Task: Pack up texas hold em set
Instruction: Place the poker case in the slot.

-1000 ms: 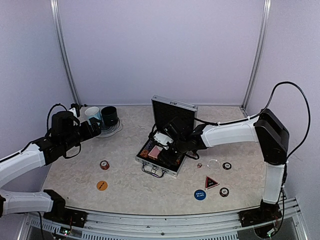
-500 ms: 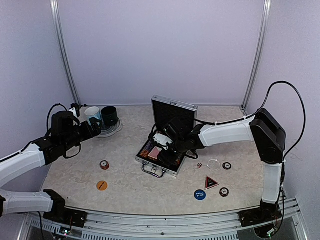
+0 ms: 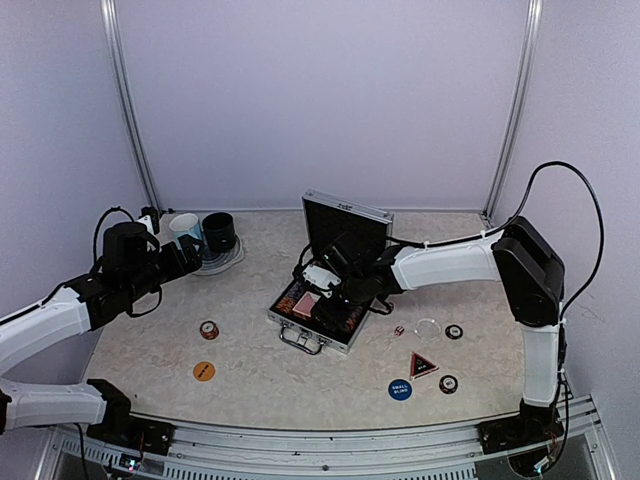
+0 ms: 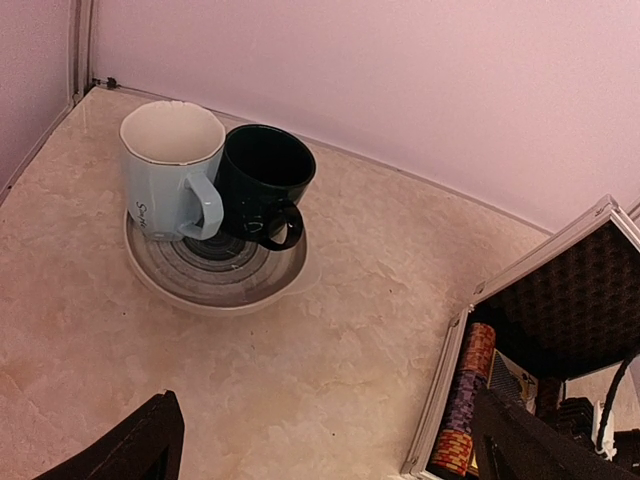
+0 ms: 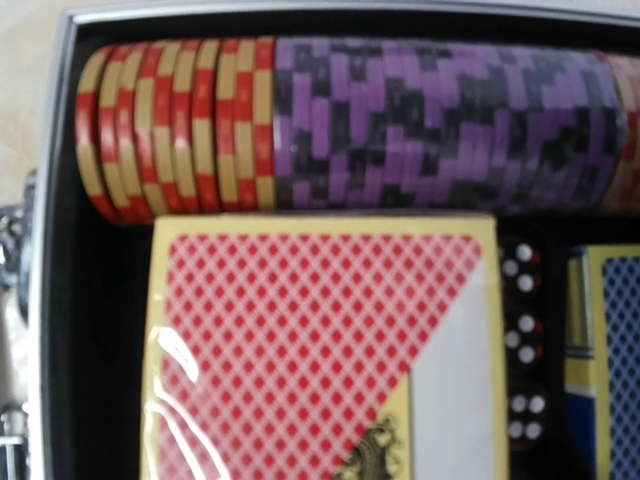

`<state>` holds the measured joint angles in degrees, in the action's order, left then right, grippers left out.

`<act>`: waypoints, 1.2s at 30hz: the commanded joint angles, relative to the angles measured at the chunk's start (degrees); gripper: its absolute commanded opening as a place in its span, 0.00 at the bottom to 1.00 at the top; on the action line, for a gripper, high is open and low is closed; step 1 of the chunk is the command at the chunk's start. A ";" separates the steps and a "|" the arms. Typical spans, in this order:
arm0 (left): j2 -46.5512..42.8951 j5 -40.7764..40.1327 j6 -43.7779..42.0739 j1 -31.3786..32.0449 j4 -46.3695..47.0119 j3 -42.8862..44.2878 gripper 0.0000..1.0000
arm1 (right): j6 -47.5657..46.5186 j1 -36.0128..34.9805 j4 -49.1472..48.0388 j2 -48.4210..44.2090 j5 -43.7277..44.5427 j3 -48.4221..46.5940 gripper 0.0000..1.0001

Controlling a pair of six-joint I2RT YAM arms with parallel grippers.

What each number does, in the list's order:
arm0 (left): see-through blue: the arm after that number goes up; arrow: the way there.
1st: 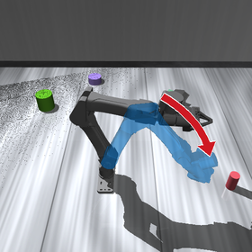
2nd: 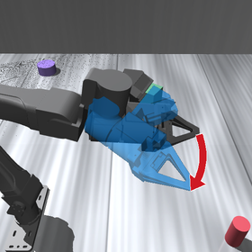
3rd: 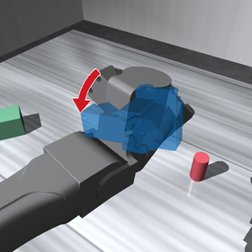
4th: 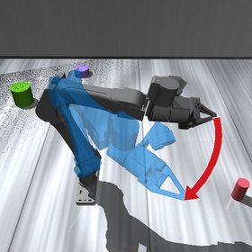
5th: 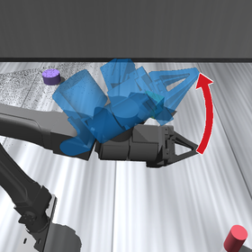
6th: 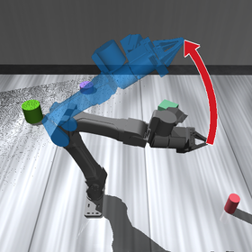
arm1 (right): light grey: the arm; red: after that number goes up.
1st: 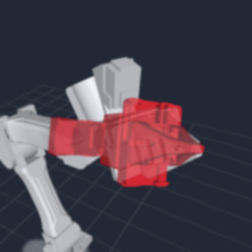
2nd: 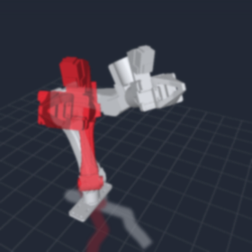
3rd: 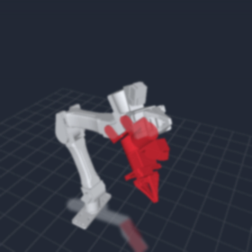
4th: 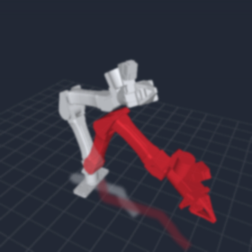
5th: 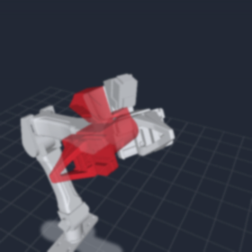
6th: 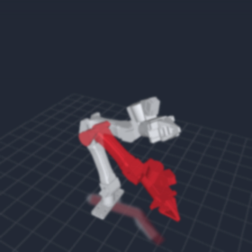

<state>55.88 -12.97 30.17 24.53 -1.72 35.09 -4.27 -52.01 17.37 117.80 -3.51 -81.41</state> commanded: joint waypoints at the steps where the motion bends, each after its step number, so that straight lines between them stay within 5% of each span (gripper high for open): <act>1: -0.25 -1.18 -0.65 0.34 1.27 1.47 0.99 | 0.42 0.11 1.84 1.50 -2.63 -0.70 0.58; 22: -0.59 -1.66 -0.73 0.34 1.27 1.21 0.99 | 2.69 0.09 5.66 2.83 -5.56 -3.53 0.58; 36: -1.29 -2.23 -1.08 0.34 0.81 1.03 0.99 | 2.52 0.15 5.29 4.01 -6.02 -4.64 0.67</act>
<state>55.55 -14.24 30.11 24.53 -1.74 35.09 -2.33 -51.46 22.04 120.14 -6.90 -84.88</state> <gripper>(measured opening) 0.989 0.663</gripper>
